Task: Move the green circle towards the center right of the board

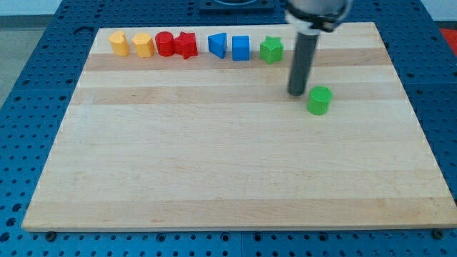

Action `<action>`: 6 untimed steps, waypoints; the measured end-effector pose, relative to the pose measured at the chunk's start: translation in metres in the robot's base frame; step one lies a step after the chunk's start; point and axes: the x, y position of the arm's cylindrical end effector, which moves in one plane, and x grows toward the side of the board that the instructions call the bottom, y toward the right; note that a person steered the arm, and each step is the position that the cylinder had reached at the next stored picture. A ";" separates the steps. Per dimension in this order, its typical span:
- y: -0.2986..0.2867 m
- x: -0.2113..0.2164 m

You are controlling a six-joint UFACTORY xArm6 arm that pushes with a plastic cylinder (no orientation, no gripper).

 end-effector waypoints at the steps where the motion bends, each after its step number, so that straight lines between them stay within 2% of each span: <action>1: -0.006 0.003; 2: -0.005 0.033; 4: 0.002 0.028; 5: 0.045 0.026; 6: 0.047 0.026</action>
